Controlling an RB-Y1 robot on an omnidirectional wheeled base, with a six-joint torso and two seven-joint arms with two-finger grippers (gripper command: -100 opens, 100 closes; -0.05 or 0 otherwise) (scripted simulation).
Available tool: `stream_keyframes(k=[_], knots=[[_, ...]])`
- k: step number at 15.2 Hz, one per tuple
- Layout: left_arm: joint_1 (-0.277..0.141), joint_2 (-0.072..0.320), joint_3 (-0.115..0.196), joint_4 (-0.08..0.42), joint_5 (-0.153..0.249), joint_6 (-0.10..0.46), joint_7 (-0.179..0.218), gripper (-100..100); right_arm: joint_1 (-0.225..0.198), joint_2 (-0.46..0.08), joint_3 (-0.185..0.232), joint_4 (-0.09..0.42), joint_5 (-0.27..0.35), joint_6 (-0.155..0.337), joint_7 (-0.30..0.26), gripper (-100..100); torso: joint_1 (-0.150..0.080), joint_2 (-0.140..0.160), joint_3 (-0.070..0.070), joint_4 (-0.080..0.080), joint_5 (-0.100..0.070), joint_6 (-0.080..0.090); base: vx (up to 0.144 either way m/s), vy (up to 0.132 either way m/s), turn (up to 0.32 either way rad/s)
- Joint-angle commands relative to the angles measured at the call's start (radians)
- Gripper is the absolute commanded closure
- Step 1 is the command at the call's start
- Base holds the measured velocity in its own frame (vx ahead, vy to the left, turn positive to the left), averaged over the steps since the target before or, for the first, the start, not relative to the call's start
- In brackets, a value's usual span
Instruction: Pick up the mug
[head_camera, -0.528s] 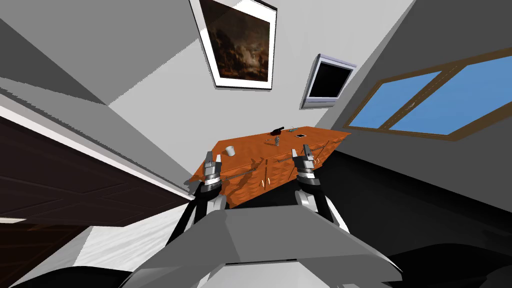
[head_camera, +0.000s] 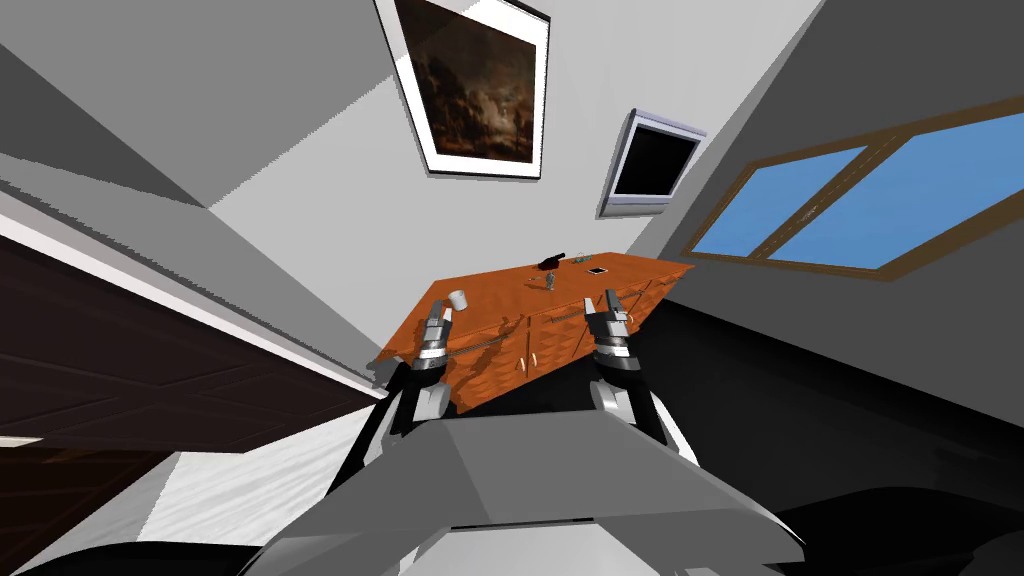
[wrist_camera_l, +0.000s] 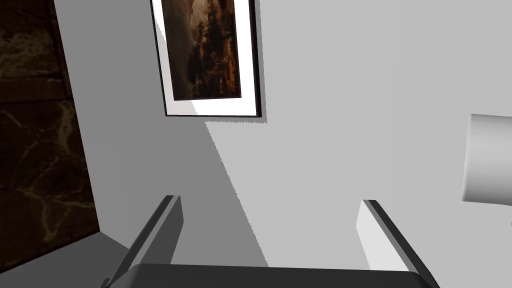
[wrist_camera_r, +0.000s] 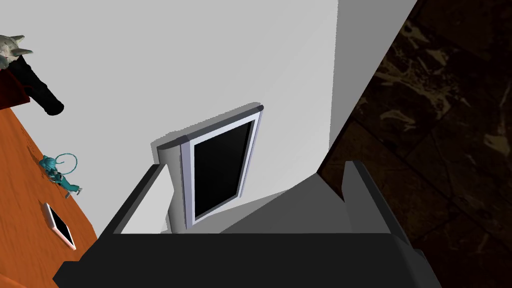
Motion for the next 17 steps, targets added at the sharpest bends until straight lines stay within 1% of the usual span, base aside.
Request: stream_keyframes(k=[1, 2, 3, 4, 5, 6, 7, 8, 9, 10, 11, 12, 13, 14, 15, 16, 17], knots=[[-0.049, 0.044, 0.004, 0.04, 0.008, 0.05, 0.006, -100, 0.0, 0.0, 0.0, 0.0, 0.0, 0.0, 0.0, 0, 0.0, 0.0, 0.0, 0.0, 0.0, 0.0, -0.052, -0.046, -0.017], [-0.049, 0.044, 0.004, 0.04, 0.008, 0.061, 0.006, -100, 0.0, 0.0, 0.0, 0.0, 0.0, 0.0, 0.0, 0, 0.0, 0.0, 0.0, 0.0, 0.0, 0.0, -0.044, -0.046, -0.019], [-0.084, 0.074, 0.007, 0.073, 0.014, 0.09, 0.01, -100, 0.0, 0.0, 0.0, 0.0, 0.0, 0.0, 0.0, 0, 0.0, 0.0, 0.0, 0.0, 0.0, 0.0, -0.045, -0.054, -0.025], [-0.089, 0.074, 0.007, 0.073, 0.014, 0.105, 0.01, -100, 0.0, 0.0, 0.0, 0.0, 0.0, 0.0, 0.0, 0, 0.0, 0.0, 0.0, 0.0, 0.0, 0.0, -0.043, -0.053, -0.021], [-0.125, 0.103, 0.009, 0.105, 0.02, 0.136, 0.014, -100, 0.0, 0.0, 0.0, 0.0, 0.0, 0.0, 0.0, 0, 0.0, -0.001, 0.0, 0.0, 0.0, 0.0, -0.045, -0.059, -0.027], [-0.133, 0.103, 0.009, 0.11, 0.02, 0.154, 0.014, -100, 0.0, 0.0, 0.0, 0.0, 0.0, 0.0, 0.0, 0, -0.001, -0.001, 0.0, 0.0, 0.0, 0.0, -0.044, -0.056, -0.022], [-0.169, 0.132, 0.012, 0.143, 0.027, 0.182, 0.019, -100, 0.0, 0.0, 0.0, 0.0, 0.0, 0.0, 0.0, 0, -0.001, -0.001, 0.0, 0.0, 0.0, 0.0, -0.053, -0.066, -0.035], [-0.181, 0.132, 0.012, 0.15, 0.027, 0.202, 0.019, -100, 0.0, 0.0, 0.0, 0.0, 0.0, 0.0, 0.0, 0, -0.001, 0.0, 0.0, 0.0, 0.0, 0.0, -0.056, -0.064, -0.023], [-0.181, 0.132, 0.012, 0.15, 0.027, 0.207, 0.019, -100, 0.0, 0.0, 0.0, 0.0, 0.0, 0.0, 0.0, 0, -0.001, 0.0, 0.0, 0.0, 0.0, 0.0, -0.04, -0.039, 0.0], [-0.215, 0.161, 0.015, 0.182, 0.034, 0.243, 0.024, -100, 0.0, 0.0, 0.0, 0.0, 0.0, 0.0, 0.0, 0, 0.0, 0.0, 0.0, 0.0, 0.0, 0.0, -0.042, -0.042, -0.022], [-0.232, 0.161, 0.015, 0.193, 0.034, 0.263, 0.024, -100, 0.0, 0.0, 0.0, 0.0, 0.0, 0.0, 0.0, 0, 0.0, -0.001, 0.0, 0.0, 0.0, 0.0, -0.043, -0.042, -0.028], [-0.232, 0.161, 0.015, 0.193, 0.034, 0.264, 0.024, -100, 0.0, 0.0, 0.0, 0.0, 0.0, 0.0, 0.0, 0, 0.0, -0.001, 0.0, 0.0, 0.0, 0.0, -0.03, -0.026, -0.008], [-0.274, 0.19, 0.019, 0.235, 0.042, 0.302, 0.029, -100, 0.0, 0.0, 0.0, 0.0, 0.0, 0.0, 0.0, 0, 0.001, -0.001, -0.001, 0.0, 0.0, 0.0, -0.041, -0.034, -0.024], [-0.286, 0.19, 0.019, 0.239, 0.042, 0.321, 0.029, -100, 0.0, 0.0, 0.0, 0.0, 0.0, 0.0, 0.0, 0, 0.001, -0.001, -0.001, 0.0, 0.0, 0.0, -0.046, -0.042, -0.024], [-0.286, 0.19, 0.019, 0.239, 0.042, 0.324, 0.029, -100, 0.0, 0.0, 0.0, 0.0, 0.0, 0.0, 0.0, 0, 0.001, -0.001, 0.0, 0.0, 0.0, 0.0, -0.031, -0.034, -0.008], [-0.324, 0.218, 0.022, 0.279, 0.051, 0.359, 0.034, -100, 0.0, 0.0, 0.0, 0.0, 0.0, 0.0, 0.0, 0, 0.001, -0.001, -0.001, 0.0, 0.0, 0.0, -0.038, -0.043, -0.02], [-0.343, 0.218, 0.022, 0.288, 0.051, 0.381, 0.034, -100, 0.0, 0.0, 0.0, 0.0, 0.0, 0.0, 0.0, 0, 0.001, -0.001, -0.001, 0.0, 0.0, 0.0, -0.039, -0.047, -0.028]])
